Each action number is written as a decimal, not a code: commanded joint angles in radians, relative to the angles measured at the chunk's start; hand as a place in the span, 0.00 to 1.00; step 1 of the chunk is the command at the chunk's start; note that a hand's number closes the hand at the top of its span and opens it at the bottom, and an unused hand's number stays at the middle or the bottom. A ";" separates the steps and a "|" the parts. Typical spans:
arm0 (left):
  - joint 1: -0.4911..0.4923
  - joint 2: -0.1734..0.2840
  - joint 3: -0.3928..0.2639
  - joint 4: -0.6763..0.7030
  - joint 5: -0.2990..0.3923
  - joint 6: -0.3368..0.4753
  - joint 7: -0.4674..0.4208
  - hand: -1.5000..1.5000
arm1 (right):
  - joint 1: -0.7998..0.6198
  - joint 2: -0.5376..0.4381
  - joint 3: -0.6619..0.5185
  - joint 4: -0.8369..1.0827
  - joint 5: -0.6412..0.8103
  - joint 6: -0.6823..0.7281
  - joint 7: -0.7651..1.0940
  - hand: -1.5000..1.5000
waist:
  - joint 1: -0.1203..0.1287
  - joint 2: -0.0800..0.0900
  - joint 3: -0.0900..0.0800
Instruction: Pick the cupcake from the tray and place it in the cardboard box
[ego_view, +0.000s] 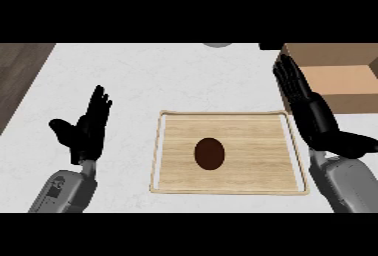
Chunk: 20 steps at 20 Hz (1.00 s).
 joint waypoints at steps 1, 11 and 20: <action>-0.029 0.047 -0.039 -0.061 -0.069 0.002 0.036 0.50 | -0.067 0.005 -0.026 -0.026 -0.014 0.014 0.044 0.00 | -0.002 0.016 -0.031; -0.048 0.235 -0.138 -0.143 -0.196 -0.253 -0.076 0.50 | -0.129 -0.235 -0.018 0.000 0.136 0.226 -0.017 0.00 | -0.003 0.020 -0.031; -0.013 0.268 -0.082 -0.164 -0.173 -0.307 -0.079 0.50 | -0.169 -0.277 0.156 -0.070 0.457 0.247 -0.135 0.00 | -0.002 0.017 -0.032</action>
